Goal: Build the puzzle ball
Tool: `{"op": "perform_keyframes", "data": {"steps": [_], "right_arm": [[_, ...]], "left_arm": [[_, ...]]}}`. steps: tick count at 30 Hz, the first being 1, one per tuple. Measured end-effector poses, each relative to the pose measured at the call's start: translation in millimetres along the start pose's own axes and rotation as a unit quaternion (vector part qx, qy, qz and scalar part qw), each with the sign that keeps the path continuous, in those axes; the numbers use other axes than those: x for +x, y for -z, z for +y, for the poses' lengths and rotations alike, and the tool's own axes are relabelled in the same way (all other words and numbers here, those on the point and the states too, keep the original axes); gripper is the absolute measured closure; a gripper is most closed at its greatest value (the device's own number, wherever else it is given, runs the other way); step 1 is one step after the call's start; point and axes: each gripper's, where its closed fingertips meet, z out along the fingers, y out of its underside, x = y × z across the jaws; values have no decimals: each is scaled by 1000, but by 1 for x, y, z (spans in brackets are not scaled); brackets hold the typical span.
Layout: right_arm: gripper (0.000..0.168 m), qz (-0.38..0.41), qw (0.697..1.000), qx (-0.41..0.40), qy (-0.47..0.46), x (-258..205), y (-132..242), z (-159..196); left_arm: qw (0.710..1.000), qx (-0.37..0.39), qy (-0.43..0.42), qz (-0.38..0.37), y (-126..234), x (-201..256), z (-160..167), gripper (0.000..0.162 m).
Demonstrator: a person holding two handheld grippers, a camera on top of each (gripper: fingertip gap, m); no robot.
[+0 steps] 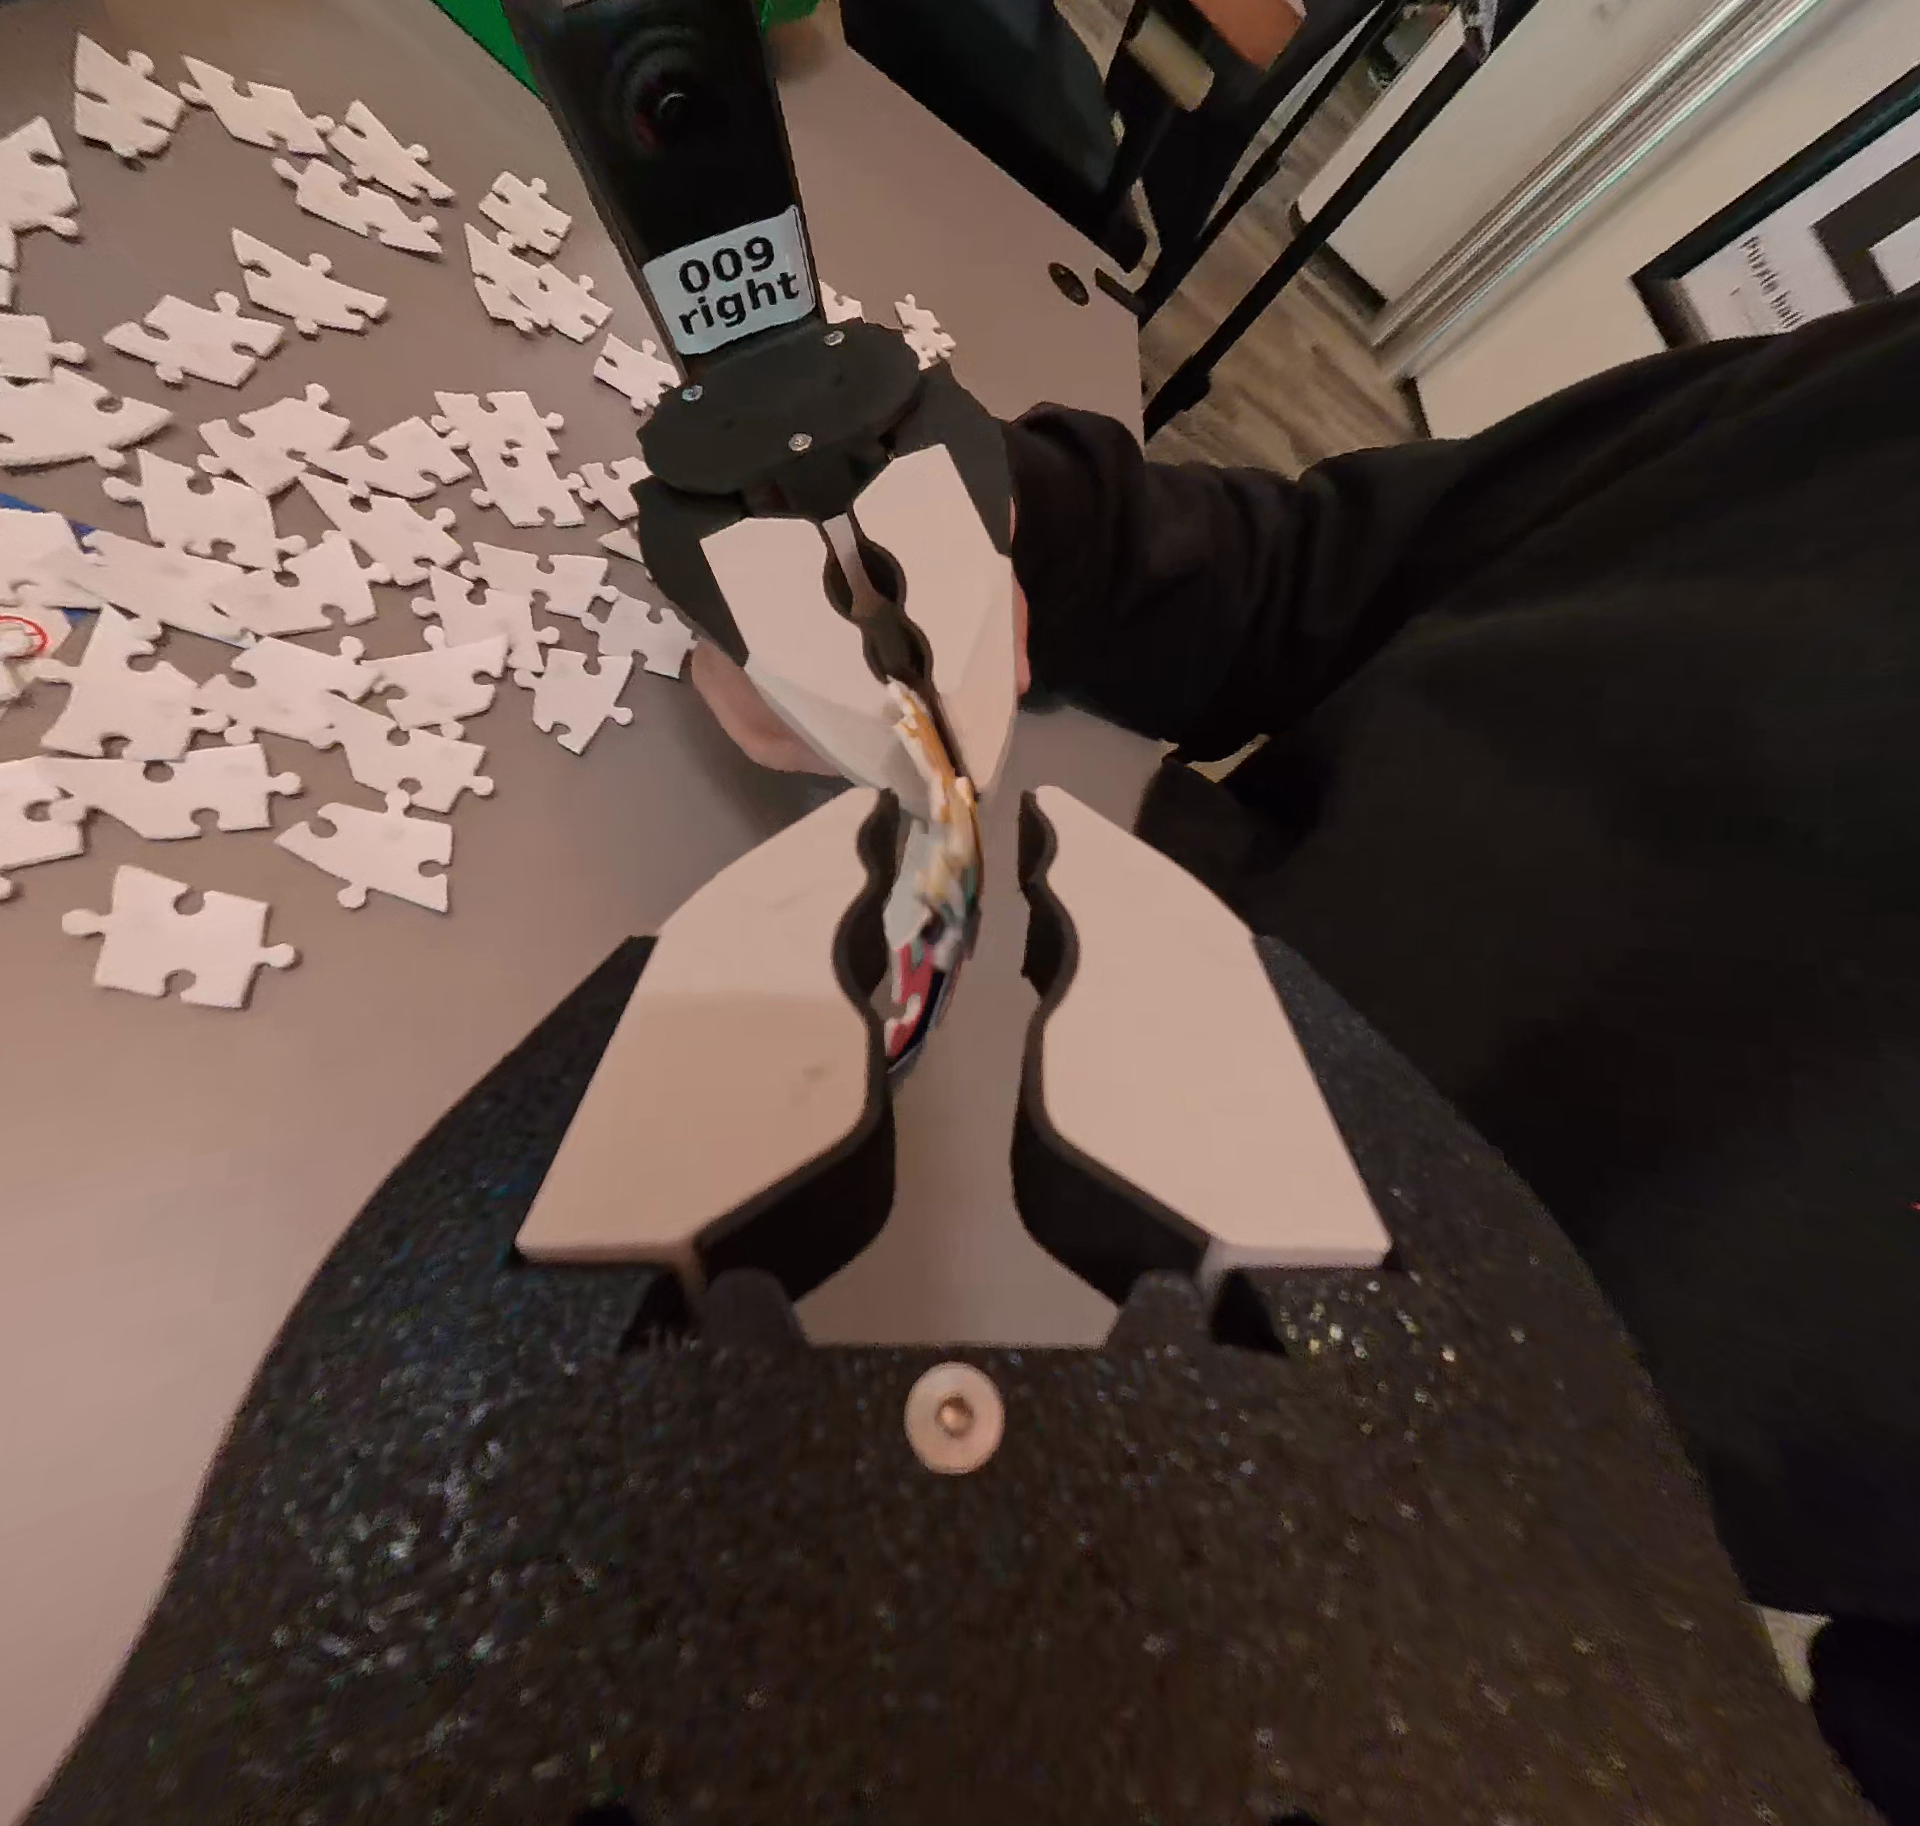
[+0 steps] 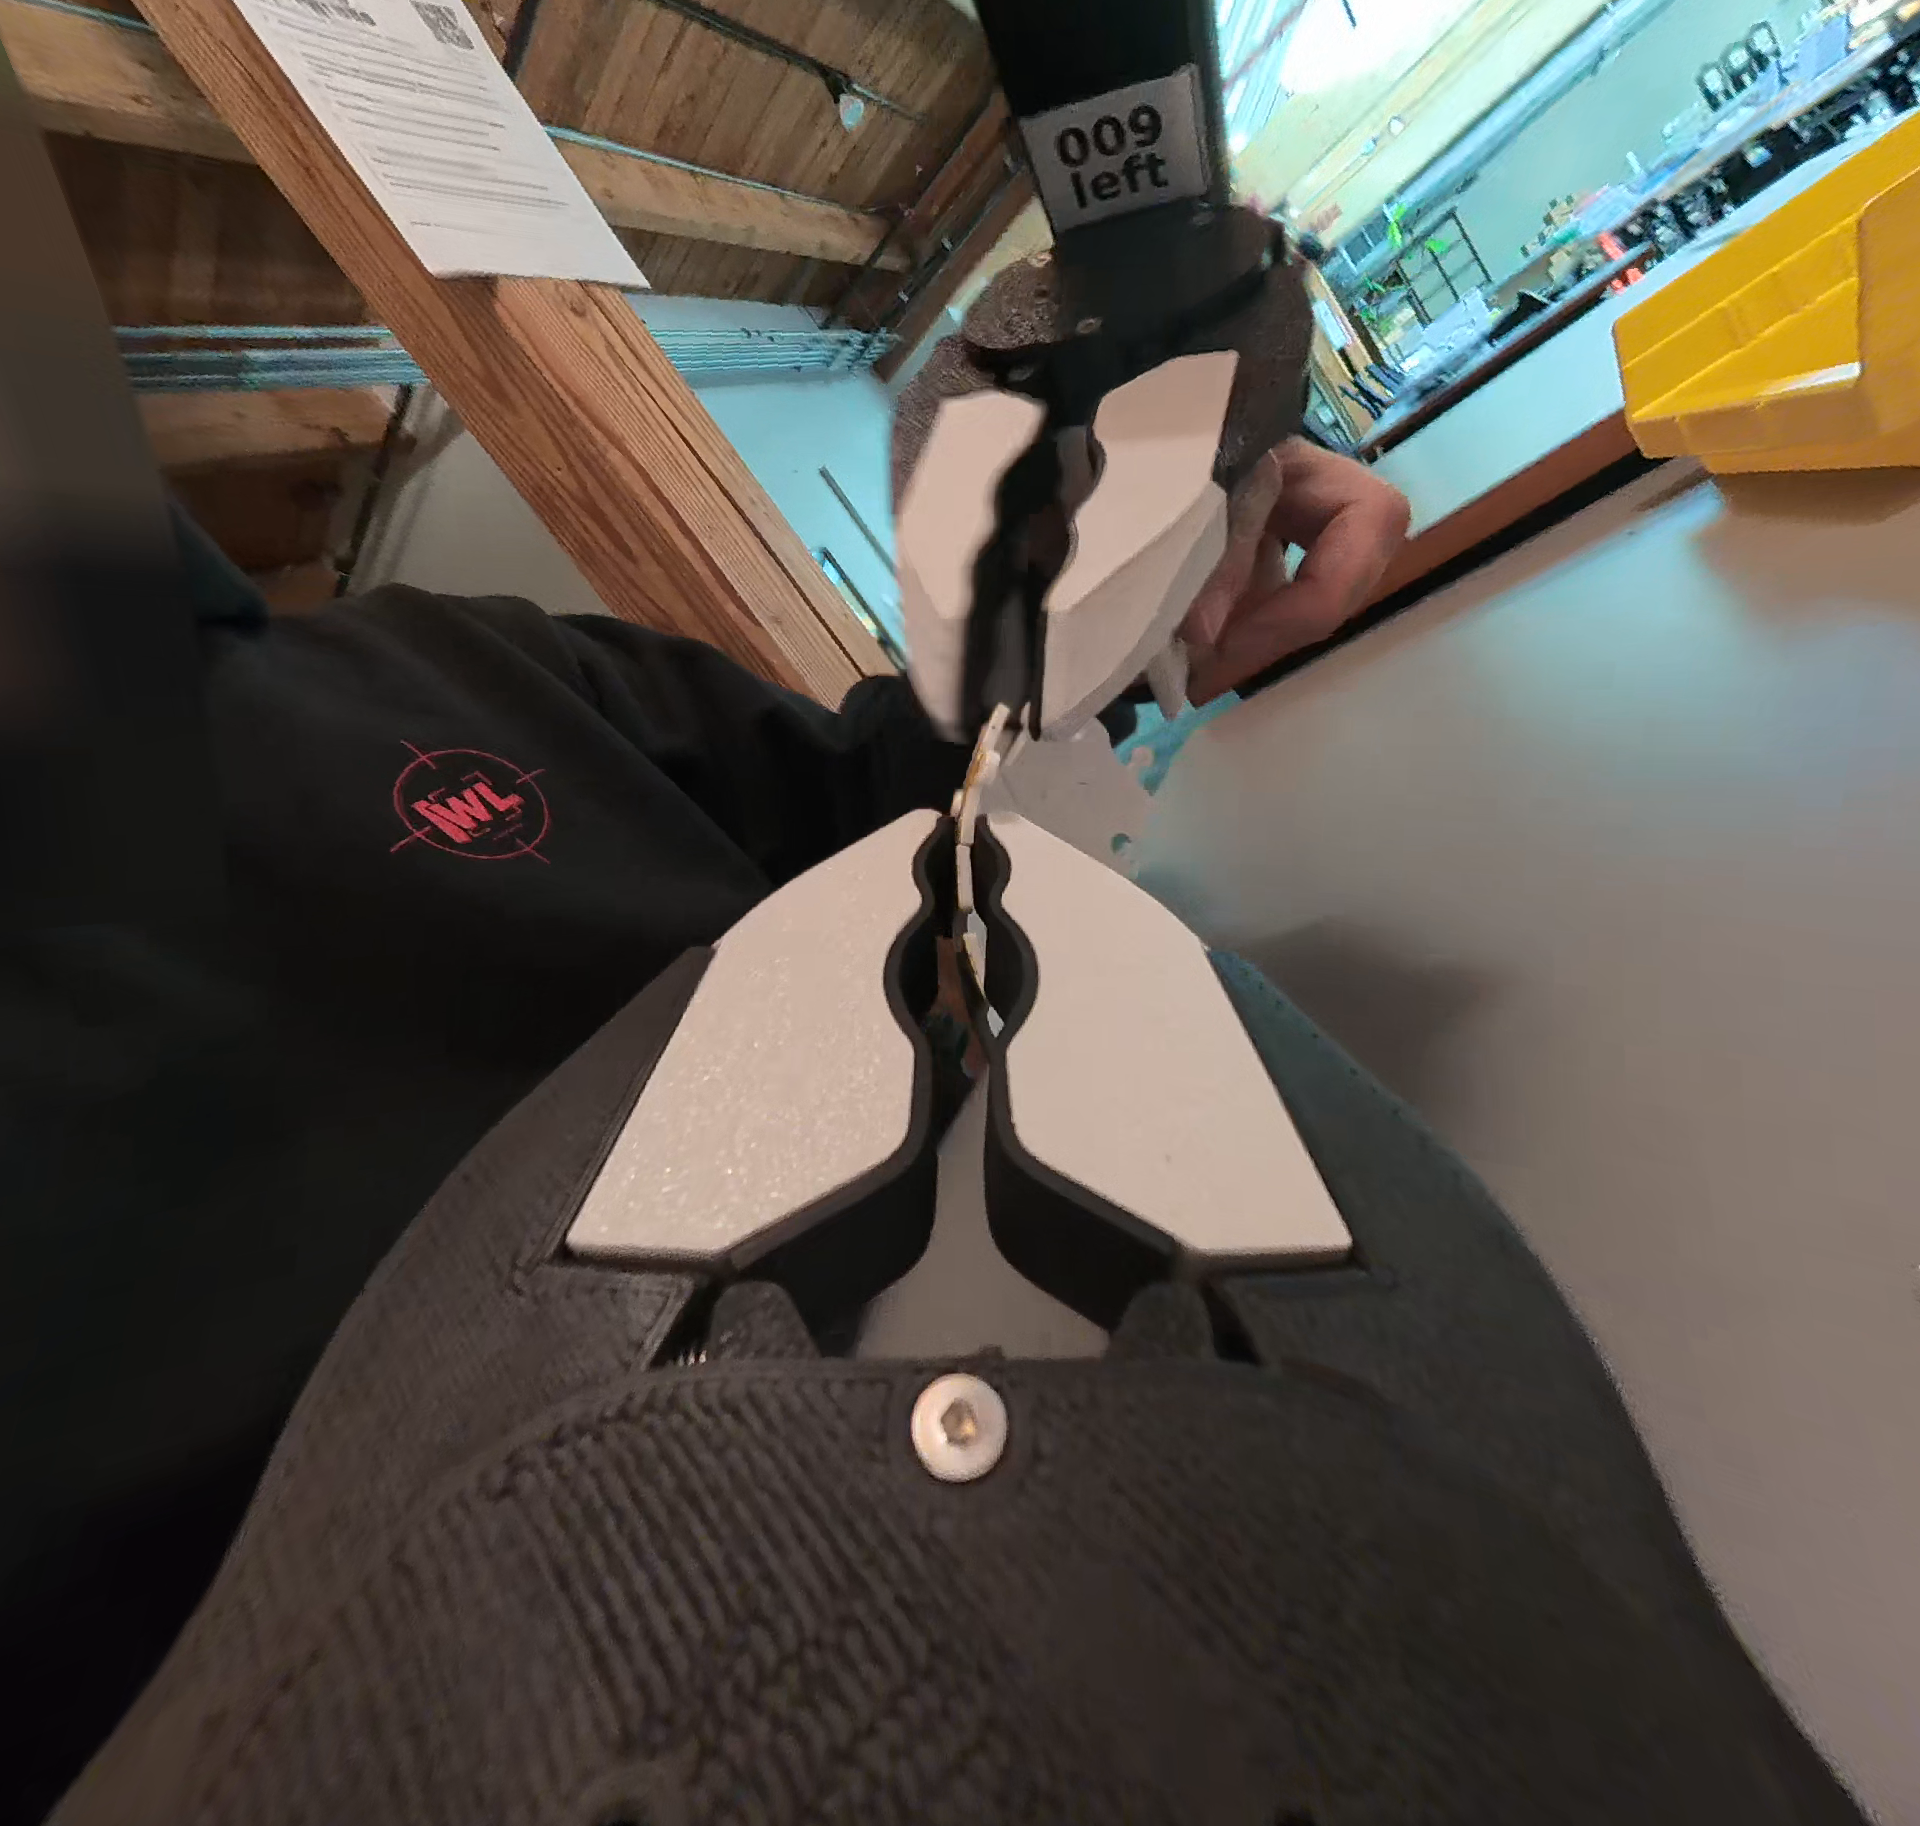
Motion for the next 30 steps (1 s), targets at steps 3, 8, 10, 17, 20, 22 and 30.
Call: {"op": "perform_keyframes", "data": {"steps": [3, 8, 10, 17, 20, 22, 30], "right_arm": [[165, -8, 1000, 13, -18, 0, 0, -2], [165, 2, 999, 26, -39, 6, 3, -5], [165, 9, 999, 18, -43, 9, 5, -2], [166, 3, 995, -93, 21, -23, 37, 8], [165, 40, 993, -95, 48, -19, 49, 5], [165, 53, 995, -74, 39, -11, 51, 0], [165, 52, 995, -78, 33, -7, 47, 4]], "left_arm": [[1000, 1, 20, 0, 1, -6, 1, 156], [999, 30, 15, -24, 3, -15, -3, 162], [999, 48, 11, -9, 4, -12, -7, 162], [989, 74, 5, -130, 24, -59, 2, 157], [973, 32, -17, -226, 31, -102, 25, 153], [949, 4, -37, -312, 43, -140, 36, 147], [906, -70, -13, -418, 68, -221, 62, 128]]}}
